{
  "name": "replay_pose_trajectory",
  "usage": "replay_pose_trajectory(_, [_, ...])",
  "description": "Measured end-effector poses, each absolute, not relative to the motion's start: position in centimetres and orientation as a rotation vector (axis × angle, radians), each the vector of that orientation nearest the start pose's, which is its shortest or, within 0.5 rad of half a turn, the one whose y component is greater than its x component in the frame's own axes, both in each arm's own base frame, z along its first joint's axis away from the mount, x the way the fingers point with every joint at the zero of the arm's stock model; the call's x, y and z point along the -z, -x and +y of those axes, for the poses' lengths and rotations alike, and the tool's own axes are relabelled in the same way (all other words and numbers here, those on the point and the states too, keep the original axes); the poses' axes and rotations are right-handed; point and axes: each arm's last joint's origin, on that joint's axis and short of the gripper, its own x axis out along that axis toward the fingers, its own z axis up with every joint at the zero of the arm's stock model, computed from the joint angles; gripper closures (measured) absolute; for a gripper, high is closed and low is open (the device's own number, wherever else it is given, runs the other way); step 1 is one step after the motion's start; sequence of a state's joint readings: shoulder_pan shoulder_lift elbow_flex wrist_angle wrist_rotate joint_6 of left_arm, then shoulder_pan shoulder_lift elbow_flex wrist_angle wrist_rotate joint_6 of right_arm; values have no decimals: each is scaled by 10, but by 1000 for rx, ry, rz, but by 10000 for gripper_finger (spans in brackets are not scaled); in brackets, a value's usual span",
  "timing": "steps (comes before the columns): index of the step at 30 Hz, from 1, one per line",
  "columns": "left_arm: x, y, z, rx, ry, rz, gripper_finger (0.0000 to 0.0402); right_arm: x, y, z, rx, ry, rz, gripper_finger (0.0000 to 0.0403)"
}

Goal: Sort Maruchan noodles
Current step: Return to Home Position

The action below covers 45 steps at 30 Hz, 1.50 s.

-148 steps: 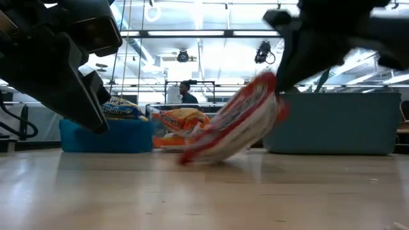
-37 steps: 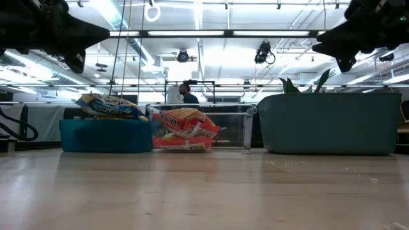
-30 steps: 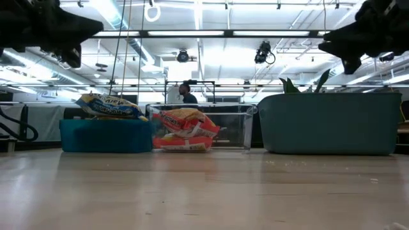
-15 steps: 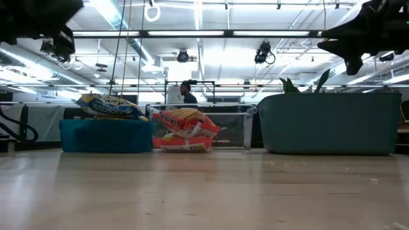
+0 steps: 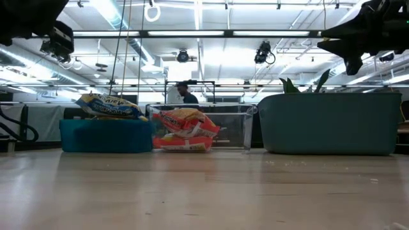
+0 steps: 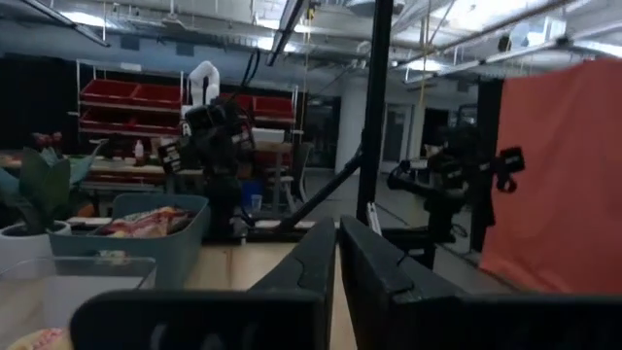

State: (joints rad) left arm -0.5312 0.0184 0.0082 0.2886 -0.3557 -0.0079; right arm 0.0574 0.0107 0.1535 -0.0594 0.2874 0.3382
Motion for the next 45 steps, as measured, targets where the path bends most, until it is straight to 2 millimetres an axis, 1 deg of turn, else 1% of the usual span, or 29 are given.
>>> replay_pose_trajectory(45, [-192, -85, -38, 175, 136, -255, 374, -210, -85, -3, 210, -353, -134, 268])
